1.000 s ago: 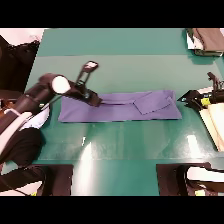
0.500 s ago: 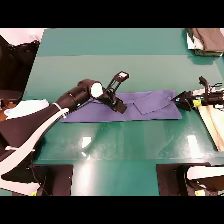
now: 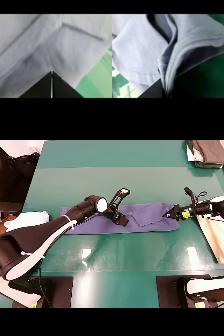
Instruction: Fold the shirts.
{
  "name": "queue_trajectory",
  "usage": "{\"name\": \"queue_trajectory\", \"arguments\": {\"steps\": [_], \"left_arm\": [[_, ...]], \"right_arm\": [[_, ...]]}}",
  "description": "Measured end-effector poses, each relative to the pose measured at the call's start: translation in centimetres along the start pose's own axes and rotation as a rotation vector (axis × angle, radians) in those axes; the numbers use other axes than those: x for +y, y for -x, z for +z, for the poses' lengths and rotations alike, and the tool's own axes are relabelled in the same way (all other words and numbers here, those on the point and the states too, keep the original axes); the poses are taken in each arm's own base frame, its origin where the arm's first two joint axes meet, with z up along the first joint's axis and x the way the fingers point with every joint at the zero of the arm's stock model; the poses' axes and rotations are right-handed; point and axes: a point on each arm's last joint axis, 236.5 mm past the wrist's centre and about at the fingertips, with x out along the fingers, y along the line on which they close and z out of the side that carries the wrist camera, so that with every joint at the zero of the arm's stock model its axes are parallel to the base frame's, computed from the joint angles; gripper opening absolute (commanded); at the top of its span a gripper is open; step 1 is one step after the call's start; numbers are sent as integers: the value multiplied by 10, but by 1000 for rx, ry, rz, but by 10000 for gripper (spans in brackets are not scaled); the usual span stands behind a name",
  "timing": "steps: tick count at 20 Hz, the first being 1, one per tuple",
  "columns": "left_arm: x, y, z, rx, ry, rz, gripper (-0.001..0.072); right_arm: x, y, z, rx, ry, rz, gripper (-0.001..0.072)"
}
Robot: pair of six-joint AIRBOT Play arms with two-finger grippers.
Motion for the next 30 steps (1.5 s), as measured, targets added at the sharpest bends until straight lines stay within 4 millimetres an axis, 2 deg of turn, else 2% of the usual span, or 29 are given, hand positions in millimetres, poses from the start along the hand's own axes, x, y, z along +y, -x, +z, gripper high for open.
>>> {"name": "queue_trajectory", "arguments": {"steps": [4,9,12,16,19,22,26,30], "left_arm": [[7,-5,11,-51,8,22,23],[12,-13,2,-11,19,33,24],[16,-3,4,20,15,34,23],[33,29,18,56,1,42,22],[59,74,32,36,-11,93,23],[99,136,40,-4,-11,202,24],[159,231,28,-45,54,370,24],[203,321,6,-120,161,508,24]], "right_arm": [[43,13,-2,-20,111,0,22],[109,34,-11,-74,216,-12,22],[151,51,-13,-110,281,-12,22],[219,75,-8,-165,384,-1,22],[267,79,-4,-166,450,5,22],[303,61,0,-131,509,-31,22],[339,12,4,-69,581,-89,22],[361,-58,0,6,614,-124,22]]}}
